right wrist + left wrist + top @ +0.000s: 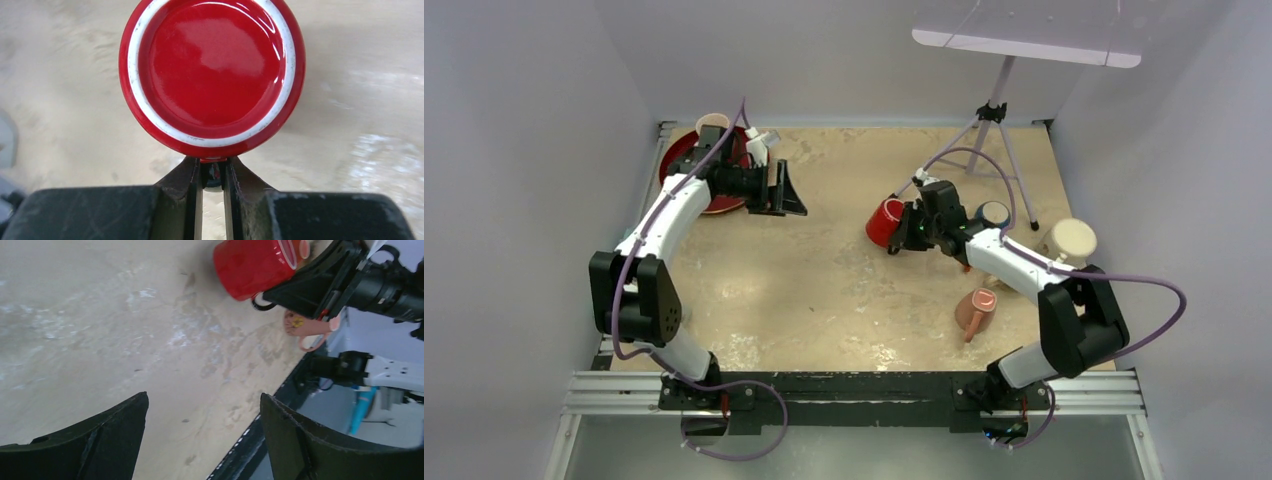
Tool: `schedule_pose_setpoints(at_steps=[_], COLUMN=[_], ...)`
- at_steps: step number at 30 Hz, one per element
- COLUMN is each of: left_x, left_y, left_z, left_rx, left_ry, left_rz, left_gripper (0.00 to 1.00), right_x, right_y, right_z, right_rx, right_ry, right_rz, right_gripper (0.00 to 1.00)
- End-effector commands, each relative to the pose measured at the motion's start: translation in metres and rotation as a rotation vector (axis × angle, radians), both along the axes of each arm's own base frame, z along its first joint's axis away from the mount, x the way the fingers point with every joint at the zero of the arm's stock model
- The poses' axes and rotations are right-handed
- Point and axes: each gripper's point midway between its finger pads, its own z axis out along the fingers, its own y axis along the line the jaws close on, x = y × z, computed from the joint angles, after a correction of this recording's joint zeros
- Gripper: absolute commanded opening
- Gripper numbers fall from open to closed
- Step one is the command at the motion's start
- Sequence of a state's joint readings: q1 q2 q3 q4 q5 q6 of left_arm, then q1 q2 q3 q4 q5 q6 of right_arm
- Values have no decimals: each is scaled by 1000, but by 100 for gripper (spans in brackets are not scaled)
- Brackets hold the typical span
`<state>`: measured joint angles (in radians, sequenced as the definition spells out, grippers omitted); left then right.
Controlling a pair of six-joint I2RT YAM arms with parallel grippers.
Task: Turn the mug right side up
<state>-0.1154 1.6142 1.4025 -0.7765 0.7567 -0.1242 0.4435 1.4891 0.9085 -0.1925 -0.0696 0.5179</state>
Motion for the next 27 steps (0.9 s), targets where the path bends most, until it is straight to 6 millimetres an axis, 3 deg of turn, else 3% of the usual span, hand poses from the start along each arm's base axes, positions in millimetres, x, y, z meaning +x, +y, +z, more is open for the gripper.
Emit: schedule_pose_setpoints(at_steps=[1, 6, 10, 18, 23, 27], left_x=[-7, -3, 12, 26, 19, 17], left_y=[-43, -61, -69, -83, -98, -106], left_z=[24, 40, 50, 85, 87, 104], left_rx=[-278, -445, -515, -619, -632, -681], left_ry=[93, 175, 205, 145, 168, 138], left_rz=[-36, -56, -37, -52, -84, -119], left_gripper=[85, 84, 84, 82, 76, 67], right_x=[7, 6, 7, 8, 7, 8], right_y=[58, 89, 100, 108, 111, 116], right_z=[93, 170, 210, 236, 246, 244], right_rx=[273, 509, 642, 745, 768, 783], right_ry=[-206, -328, -373, -405, -421, -407], right_rz=[231, 329, 338, 343, 367, 381], right_gripper=[0, 0, 0, 0, 0, 0])
